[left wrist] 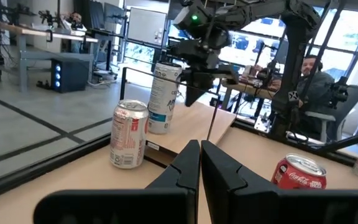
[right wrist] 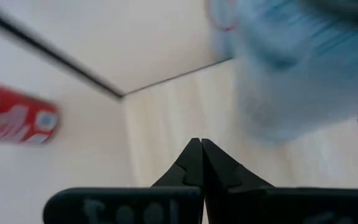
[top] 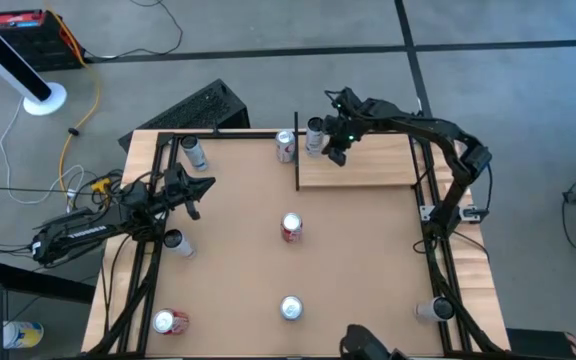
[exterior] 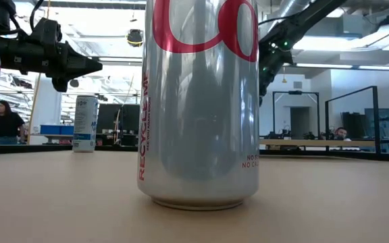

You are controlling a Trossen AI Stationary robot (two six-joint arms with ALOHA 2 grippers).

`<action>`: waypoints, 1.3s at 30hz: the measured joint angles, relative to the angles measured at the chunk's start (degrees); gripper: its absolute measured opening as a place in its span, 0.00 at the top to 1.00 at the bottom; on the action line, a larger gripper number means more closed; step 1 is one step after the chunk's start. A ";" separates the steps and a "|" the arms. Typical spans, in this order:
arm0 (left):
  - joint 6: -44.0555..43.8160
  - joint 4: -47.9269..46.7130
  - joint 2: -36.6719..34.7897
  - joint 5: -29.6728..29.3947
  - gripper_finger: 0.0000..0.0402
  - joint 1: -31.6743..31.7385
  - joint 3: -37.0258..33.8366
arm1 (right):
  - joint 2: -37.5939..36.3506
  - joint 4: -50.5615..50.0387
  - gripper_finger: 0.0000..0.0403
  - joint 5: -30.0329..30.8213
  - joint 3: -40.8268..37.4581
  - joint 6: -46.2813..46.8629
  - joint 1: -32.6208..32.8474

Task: Place canned beverage on shelf
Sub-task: Put the top silver and pink soda can on the shelf

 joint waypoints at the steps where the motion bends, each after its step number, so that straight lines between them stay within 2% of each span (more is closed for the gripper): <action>1: -1.66 0.02 0.01 0.12 1.00 -0.01 0.00 | -0.92 -1.72 0.96 -0.02 0.00 -0.60 0.01; 5: -5.70 1.11 0.02 4.18 1.00 0.00 0.00 | -5.44 -10.43 0.95 -0.03 0.00 -2.82 0.18; 10: -1.23 1.20 0.02 12.14 1.00 -0.02 2.20 | -12.43 -18.88 0.95 -0.03 0.01 -3.83 2.57; 13: -0.97 -0.21 0.05 13.86 1.00 -0.02 5.03 | -16.88 -20.43 0.95 -0.03 -0.80 -3.70 5.60; 16: -1.59 -5.76 0.82 14.42 1.00 -0.10 8.81 | -22.64 -17.83 0.95 -0.02 -4.44 -2.49 9.91; 18: -1.93 -9.88 1.98 16.77 1.00 -0.64 11.62 | -26.40 -14.20 0.95 0.10 -8.03 -0.97 13.43; 23: -4.57 -20.83 6.88 21.07 1.00 -5.06 22.24 | -34.58 2.61 0.95 5.01 -19.00 4.44 23.00; 27: -6.98 -32.73 14.15 15.34 1.00 -11.66 33.20 | -37.00 16.31 0.95 13.03 -26.32 9.54 30.45; 31: -13.20 -49.62 23.43 6.19 1.00 -18.82 43.77 | -35.96 30.32 0.95 21.70 -32.23 10.98 38.64; 35: -27.81 -66.44 32.54 0.84 1.00 -24.68 51.49 | -31.90 38.95 0.95 27.35 -35.88 8.52 45.89; 39: -43.90 -76.84 39.79 0.49 1.00 -27.53 58.21 | -27.83 42.69 0.95 31.64 -37.72 7.65 51.07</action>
